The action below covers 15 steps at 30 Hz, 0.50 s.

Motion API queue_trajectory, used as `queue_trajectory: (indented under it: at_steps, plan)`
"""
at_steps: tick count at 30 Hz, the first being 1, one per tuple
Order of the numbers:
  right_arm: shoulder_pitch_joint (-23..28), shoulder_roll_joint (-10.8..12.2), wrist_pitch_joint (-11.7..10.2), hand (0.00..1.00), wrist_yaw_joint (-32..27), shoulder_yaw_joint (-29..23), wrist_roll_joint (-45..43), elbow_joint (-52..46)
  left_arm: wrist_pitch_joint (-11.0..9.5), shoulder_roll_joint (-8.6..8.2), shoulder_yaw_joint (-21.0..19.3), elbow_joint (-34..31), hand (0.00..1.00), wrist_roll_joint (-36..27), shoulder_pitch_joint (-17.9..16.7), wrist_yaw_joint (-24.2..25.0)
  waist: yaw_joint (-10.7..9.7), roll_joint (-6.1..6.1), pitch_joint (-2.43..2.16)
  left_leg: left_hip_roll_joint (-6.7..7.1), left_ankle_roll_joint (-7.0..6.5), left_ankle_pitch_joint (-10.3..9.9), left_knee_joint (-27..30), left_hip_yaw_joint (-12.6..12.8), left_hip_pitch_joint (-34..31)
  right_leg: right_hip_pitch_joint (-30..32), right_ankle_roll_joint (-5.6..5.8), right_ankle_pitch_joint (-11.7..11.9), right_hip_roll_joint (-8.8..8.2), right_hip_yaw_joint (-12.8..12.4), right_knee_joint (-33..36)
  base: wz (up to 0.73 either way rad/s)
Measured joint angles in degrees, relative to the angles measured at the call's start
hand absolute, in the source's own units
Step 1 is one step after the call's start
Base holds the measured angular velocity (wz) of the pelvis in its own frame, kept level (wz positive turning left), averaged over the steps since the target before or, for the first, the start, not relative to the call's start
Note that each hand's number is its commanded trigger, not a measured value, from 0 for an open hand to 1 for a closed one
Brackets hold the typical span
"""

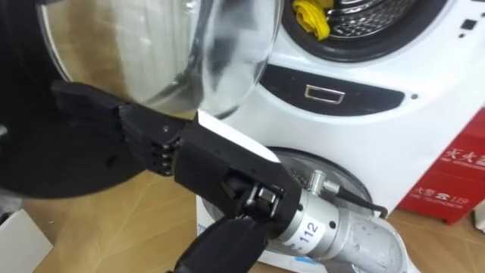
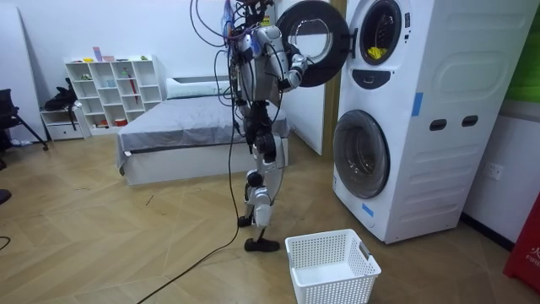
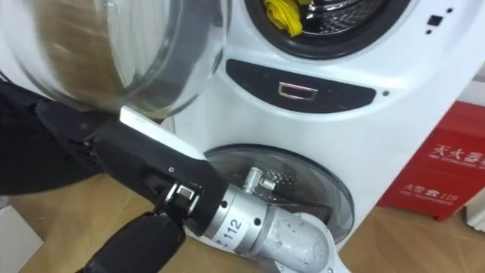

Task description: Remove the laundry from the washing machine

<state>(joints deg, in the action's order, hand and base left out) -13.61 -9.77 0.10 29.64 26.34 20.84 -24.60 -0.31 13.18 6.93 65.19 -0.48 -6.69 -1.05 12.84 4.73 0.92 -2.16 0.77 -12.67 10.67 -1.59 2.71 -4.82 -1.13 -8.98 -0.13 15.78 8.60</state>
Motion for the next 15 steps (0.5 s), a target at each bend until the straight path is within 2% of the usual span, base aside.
queue_trajectory:
  at_steps: [15]
  plan:
    - [0.5,0.0,1.2,0.0,-1.7,0.0,-0.2,2.0,0.4,-0.67,-0.1,0.0,0.0,0.0,0.1,-1.8,0.0,-0.32,0.16,0.01,0.0,0.0,0.0,0.0,0.0,-0.1,0.01,0.0,-0.02,0.1,0.0,0.01]
